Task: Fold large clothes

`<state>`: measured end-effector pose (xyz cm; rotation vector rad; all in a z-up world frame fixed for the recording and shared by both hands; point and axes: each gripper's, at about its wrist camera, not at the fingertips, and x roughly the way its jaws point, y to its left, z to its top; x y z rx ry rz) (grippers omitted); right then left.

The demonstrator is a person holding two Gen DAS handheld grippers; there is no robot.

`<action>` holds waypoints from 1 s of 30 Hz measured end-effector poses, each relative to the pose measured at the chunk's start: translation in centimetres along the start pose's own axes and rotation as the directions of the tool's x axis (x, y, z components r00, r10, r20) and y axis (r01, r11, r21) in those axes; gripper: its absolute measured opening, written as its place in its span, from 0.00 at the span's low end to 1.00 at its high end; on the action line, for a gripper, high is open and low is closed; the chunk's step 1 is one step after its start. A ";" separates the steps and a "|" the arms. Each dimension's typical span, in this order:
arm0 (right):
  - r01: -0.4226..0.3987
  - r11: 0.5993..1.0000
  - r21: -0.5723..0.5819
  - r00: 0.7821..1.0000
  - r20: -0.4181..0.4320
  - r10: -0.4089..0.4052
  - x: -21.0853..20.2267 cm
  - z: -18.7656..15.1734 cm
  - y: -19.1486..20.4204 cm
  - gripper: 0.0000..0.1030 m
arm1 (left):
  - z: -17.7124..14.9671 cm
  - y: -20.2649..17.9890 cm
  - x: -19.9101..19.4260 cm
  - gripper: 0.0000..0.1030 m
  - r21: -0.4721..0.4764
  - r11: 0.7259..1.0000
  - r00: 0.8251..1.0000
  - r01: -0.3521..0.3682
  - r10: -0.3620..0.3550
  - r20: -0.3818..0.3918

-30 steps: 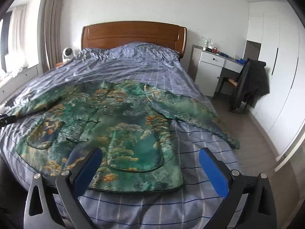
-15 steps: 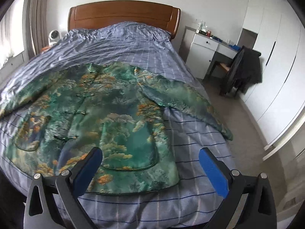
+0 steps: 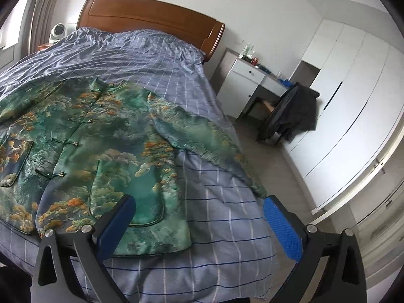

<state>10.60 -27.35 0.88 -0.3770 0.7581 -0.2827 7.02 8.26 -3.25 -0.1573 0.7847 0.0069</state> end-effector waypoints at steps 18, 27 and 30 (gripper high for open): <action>0.048 0.999 0.003 0.999 0.002 -0.048 0.3 -0.3 -0.8 1.00 | -0.8 0.0 0.4 0.99 0.009 1.000 0.999 -0.029 0.029 -0.026; 0.057 0.998 0.008 0.998 -0.014 -0.057 0.8 -0.5 -1.1 1.00 | -0.9 -0.2 0.6 0.99 0.015 0.999 0.999 -0.030 0.031 -0.037; 0.046 0.999 0.007 0.999 -0.012 -0.046 1.0 -0.6 -1.1 1.00 | -1.0 -0.2 0.7 0.99 0.015 0.999 0.999 -0.031 0.031 -0.040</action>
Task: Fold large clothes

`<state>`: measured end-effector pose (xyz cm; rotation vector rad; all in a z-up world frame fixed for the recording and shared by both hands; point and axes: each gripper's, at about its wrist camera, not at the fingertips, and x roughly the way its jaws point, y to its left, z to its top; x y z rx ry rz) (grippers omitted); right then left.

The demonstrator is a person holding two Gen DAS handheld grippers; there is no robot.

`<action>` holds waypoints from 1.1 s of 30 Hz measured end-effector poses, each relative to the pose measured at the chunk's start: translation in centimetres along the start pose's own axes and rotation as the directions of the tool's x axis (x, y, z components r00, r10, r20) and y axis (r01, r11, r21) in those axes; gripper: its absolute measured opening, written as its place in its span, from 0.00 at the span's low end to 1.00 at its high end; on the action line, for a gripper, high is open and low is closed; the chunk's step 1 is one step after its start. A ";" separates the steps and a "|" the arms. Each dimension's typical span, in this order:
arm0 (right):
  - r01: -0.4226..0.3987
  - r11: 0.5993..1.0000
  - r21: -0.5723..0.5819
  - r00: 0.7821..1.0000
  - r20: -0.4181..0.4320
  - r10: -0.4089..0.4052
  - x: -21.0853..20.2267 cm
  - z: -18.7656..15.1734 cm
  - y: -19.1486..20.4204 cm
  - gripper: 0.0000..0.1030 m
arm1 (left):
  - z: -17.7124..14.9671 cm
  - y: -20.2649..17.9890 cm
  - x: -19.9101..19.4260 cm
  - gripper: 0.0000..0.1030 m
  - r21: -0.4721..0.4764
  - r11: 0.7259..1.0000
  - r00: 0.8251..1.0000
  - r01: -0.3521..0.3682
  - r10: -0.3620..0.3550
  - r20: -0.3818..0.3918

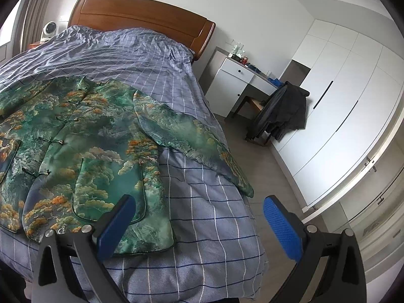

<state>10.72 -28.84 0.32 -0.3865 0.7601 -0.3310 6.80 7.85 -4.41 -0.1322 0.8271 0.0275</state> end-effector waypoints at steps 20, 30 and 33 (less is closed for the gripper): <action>-0.247 0.278 0.928 0.836 0.059 0.546 29.1 -9.2 -22.6 0.98 | 0.0 -2.9 2.4 0.99 0.068 0.997 0.997 -0.030 0.034 -0.068; -0.140 0.029 0.990 0.870 0.109 0.481 38.3 -11.0 -22.0 0.21 | -0.1 -2.7 3.2 0.99 0.062 0.996 0.993 -0.066 0.072 -0.097; -0.191 0.191 0.963 0.927 0.113 0.357 35.8 -7.4 -22.4 0.11 | -0.5 -2.5 3.8 0.99 0.063 0.995 0.991 -0.072 0.079 -0.111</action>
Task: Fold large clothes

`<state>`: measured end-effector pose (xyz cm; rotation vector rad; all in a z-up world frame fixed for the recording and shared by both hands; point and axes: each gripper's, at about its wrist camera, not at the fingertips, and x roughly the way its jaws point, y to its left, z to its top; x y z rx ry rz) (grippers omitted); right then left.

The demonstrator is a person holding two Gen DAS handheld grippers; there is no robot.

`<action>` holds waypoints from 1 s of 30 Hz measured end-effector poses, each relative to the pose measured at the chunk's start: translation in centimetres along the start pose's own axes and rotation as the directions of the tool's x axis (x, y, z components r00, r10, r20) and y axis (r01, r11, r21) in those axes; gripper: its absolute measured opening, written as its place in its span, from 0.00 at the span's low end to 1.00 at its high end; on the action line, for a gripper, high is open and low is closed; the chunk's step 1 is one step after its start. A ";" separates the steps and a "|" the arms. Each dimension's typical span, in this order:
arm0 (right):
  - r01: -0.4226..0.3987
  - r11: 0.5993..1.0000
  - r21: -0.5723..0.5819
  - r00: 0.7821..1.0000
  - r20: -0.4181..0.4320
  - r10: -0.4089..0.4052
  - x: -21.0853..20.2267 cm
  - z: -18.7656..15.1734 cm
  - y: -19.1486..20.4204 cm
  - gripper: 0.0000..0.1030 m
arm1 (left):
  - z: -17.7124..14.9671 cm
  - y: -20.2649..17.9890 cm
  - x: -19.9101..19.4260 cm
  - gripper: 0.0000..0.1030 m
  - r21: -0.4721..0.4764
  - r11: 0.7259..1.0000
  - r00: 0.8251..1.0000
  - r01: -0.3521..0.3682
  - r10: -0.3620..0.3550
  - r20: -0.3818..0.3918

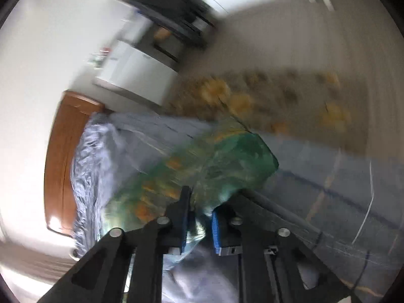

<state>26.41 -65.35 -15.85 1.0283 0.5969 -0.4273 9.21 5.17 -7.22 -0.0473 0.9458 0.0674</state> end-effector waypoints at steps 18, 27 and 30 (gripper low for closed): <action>-0.239 0.244 -0.940 0.968 -0.211 0.136 -7.0 -31.0 27.9 0.09 | -0.4 -0.7 0.8 0.99 0.006 0.999 0.999 0.047 -0.047 -0.005; -0.332 0.204 -0.921 0.933 -0.352 -0.075 -3.8 -39.4 22.6 0.59 | 1.8 -1.9 3.2 0.99 -0.004 0.979 0.978 0.205 -0.205 -0.041; -0.387 0.183 -0.904 0.913 -0.404 -0.065 -6.3 -39.6 21.6 0.67 | 4.4 -3.4 4.3 0.99 -0.021 0.937 0.935 0.350 -0.351 -0.046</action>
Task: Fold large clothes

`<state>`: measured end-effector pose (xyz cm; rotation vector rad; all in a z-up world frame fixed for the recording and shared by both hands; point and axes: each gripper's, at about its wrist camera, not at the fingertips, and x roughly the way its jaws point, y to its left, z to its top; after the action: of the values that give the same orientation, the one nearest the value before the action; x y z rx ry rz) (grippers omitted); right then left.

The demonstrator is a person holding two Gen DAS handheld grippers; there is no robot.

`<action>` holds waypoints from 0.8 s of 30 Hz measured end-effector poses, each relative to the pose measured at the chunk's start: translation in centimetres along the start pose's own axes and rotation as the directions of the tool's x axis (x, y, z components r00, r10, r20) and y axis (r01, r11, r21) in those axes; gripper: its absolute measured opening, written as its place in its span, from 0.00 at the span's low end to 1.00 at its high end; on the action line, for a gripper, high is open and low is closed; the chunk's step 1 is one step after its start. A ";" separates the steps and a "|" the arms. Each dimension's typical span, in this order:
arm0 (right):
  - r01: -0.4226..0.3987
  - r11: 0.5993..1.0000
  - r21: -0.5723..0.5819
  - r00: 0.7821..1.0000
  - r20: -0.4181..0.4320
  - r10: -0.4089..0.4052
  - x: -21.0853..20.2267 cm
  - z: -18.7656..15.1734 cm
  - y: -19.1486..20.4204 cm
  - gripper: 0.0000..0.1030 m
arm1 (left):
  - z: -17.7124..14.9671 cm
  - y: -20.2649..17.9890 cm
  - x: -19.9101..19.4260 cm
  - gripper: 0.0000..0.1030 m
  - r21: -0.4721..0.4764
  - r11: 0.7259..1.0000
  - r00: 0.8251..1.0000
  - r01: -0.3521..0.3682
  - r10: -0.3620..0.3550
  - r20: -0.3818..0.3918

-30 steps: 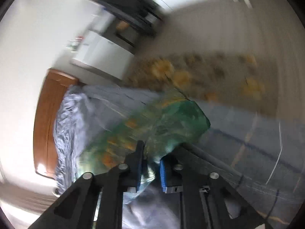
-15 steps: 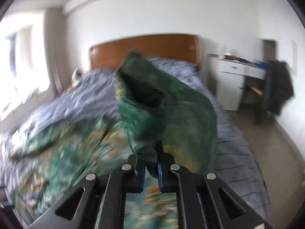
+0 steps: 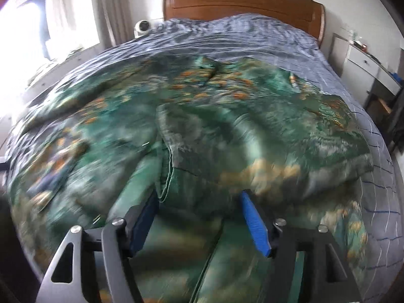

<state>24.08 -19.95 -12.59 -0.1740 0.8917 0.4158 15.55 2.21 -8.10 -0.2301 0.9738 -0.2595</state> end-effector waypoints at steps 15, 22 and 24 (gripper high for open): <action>-0.051 0.989 0.140 0.991 0.126 0.033 -10.0 -5.6 -1.1 0.67 | 7.8 -8.7 16.5 0.43 -0.053 0.990 0.957 0.132 -0.142 -0.252; -0.026 0.984 0.174 0.988 0.156 -0.002 -11.3 -6.2 -2.4 0.67 | 9.6 -9.9 14.3 0.07 0.004 0.993 0.975 0.119 -0.116 -0.187; -0.023 0.981 0.194 0.985 0.172 -0.012 -11.7 -6.0 -3.4 0.67 | 11.8 -9.1 12.6 0.07 0.022 0.994 0.986 0.109 -0.105 -0.131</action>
<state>14.67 -28.20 -7.22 0.0454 0.7570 0.3403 31.15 -9.47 -8.73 -0.2420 1.0867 -0.3908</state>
